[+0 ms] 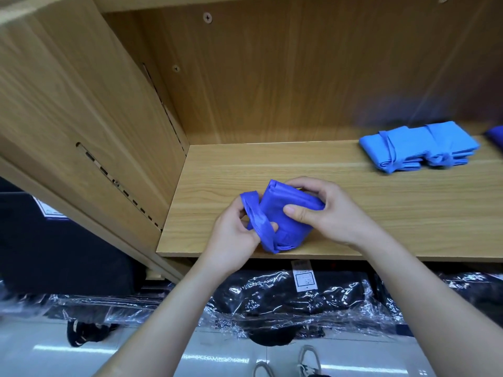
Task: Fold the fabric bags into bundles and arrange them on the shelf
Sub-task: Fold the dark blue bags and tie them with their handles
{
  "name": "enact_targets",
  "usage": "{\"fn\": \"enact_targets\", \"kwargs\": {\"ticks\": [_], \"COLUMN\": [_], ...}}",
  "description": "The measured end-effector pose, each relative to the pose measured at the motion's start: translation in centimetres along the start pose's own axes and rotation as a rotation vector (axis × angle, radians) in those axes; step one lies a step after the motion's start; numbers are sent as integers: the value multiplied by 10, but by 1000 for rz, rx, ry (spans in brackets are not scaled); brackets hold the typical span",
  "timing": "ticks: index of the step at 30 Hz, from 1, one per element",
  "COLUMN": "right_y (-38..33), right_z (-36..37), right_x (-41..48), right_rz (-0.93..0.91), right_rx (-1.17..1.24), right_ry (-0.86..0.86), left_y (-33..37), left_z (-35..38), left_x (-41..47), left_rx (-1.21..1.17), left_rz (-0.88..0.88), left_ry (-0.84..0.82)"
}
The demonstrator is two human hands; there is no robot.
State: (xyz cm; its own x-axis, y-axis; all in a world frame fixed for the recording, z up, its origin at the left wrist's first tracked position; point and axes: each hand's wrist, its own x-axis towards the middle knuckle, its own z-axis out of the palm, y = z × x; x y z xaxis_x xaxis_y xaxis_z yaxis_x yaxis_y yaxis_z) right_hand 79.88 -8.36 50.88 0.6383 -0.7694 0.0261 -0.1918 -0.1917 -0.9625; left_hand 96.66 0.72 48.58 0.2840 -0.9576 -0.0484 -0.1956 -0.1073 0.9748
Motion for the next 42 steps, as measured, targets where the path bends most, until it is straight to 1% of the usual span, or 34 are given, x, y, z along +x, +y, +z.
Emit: {"fn": "enact_targets", "kwargs": {"ticks": [2,4,5,7,9,11,13,15,19,21,22,23,24,26,28,29,30,32,35,38,39,40,41,42], "right_y": [-1,-4,-6,-10,-12,-14,-17,-20,-19,-18,-19,-19,-21,-25,-30,-32,-33,-31,-27,-28,-29,-32,-32,-32], "right_z": [0,-3,-3,-1,0,0,1,7,16,17,18,20,22,28,31,33,34,33,35,35,35,33,30,27], "right_x": [0,0,0,-1,-2,-4,-5,-7,-10,-12,-13,-13,-13,-11,-8,-8,-7,-8,-6,1,2,4,5,5], "right_rz": [-37,-60,-73,-81,-68,-56,-83,-153,-289,-327,-338,-348,-350,-341,-334,-326,-319,-344,-409,-424,-398,-324,-204,-124], "right_rx": [-111,-250,-305,-434,-582,-708,-806,-906,-1048,-1132,-1169,-1204,-1234,-1263,-1271,-1283,-1293,-1281,-1251,-1255,-1229,-1159,-1063,-953], "right_ry": [4,14,16,5,-4,4,2,-19,16,38,57,68,63,46,54,50,46,54,40,44,25,0,-45,-70], "left_y": [5,14,18,26,28,30,30,29,41,47,50,53,55,60,68,71,73,76,78,80,78,77,74,71], "left_z": [-6,-13,-14,-14,-12,-12,-12,-12,-13,-15,-16,-17,-17,-15,-12,-12,-13,-15,-19,-16,-14,-12,-11,-11], "left_x": [-3,-2,-2,-3,-2,-5,-5,-4,-2,2,5,9,12,15,12,11,10,14,20,23,23,22,20,17], "left_rx": [-2,-153,-263,-430,-469,-486,-432,-318,-206,-196,-172,-116,-10,365,720,807,843,826,608,461,417,371,321,276], "left_rz": [-21,-141,-226,-384,-469,-505,-512,-523,-526,-520,-498,-458,-400,-227,-89,-49,-24,-34,-135,-150,-143,-139,-133,-129], "left_ry": [-107,-178,-162,-73,-7,-15,-65,-101,-88,-51,-6,55,117,152,128,117,110,86,69,80,84,90,97,106]}}
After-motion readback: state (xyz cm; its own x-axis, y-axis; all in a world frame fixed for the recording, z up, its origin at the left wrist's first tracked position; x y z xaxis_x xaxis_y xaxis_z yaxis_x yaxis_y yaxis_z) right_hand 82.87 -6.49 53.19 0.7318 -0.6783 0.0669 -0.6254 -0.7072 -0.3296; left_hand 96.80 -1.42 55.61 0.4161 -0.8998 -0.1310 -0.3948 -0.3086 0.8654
